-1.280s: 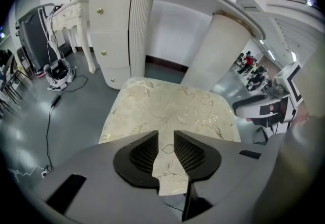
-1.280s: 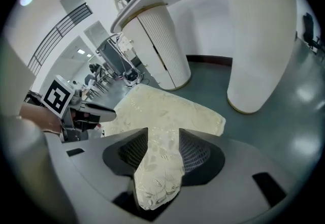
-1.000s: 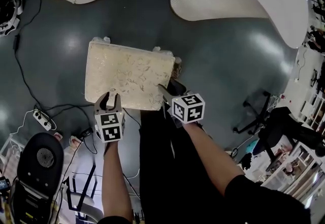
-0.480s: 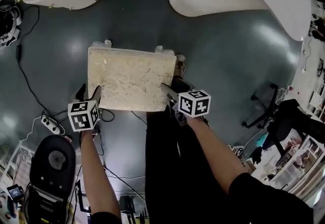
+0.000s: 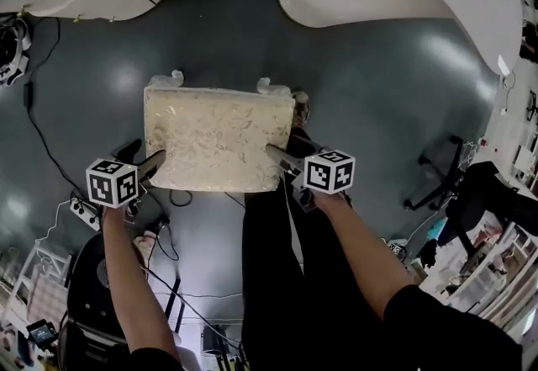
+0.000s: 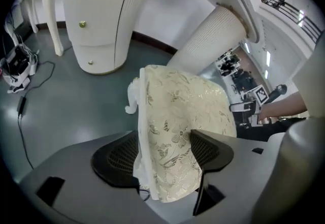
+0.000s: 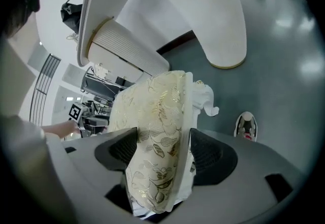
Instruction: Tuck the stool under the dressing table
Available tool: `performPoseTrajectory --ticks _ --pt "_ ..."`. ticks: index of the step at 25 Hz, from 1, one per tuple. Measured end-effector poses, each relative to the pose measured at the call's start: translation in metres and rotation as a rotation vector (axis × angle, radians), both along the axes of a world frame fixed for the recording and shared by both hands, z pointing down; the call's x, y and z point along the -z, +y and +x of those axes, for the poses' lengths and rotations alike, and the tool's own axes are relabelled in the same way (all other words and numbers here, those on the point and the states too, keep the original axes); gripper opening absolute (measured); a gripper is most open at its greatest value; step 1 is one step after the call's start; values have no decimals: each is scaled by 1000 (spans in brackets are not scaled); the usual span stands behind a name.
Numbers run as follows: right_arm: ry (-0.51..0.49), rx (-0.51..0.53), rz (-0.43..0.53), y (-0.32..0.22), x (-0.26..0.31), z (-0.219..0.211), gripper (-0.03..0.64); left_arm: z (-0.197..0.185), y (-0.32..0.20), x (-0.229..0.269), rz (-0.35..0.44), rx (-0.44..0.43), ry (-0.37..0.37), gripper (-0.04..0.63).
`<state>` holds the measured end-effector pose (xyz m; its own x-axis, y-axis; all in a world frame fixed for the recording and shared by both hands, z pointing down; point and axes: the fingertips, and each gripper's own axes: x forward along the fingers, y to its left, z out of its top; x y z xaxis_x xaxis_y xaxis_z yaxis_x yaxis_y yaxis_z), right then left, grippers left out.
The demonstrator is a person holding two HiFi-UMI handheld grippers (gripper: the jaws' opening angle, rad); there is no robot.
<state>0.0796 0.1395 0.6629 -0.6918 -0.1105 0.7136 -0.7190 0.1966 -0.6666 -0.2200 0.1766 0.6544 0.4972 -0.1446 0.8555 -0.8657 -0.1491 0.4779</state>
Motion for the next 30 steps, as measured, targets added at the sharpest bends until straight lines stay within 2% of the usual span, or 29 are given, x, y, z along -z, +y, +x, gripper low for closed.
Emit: performPoseTrajectory --ticks 6,12,16,19,25,30 --pt "-106 -30 -2 0 -2 -4 276 4 -1 -8 -33 -2 102 322" --pt "-134 -41 24 -1 -1 -5 276 7 -1 -11 -59 -28 186 321" --pt "-122 -51 67 -2 2 -4 276 9 -1 -9 -19 -31 186 321" --pt "-113 -36 124 -25 3 -8 276 6 -9 -9 30 44 178 321" --pt "-110 20 199 -86 4 -30 276 -8 -38 -11 78 158 156 321" --pt "-98 34 230 -108 6 -34 276 -9 -48 -11 74 155 163 322"
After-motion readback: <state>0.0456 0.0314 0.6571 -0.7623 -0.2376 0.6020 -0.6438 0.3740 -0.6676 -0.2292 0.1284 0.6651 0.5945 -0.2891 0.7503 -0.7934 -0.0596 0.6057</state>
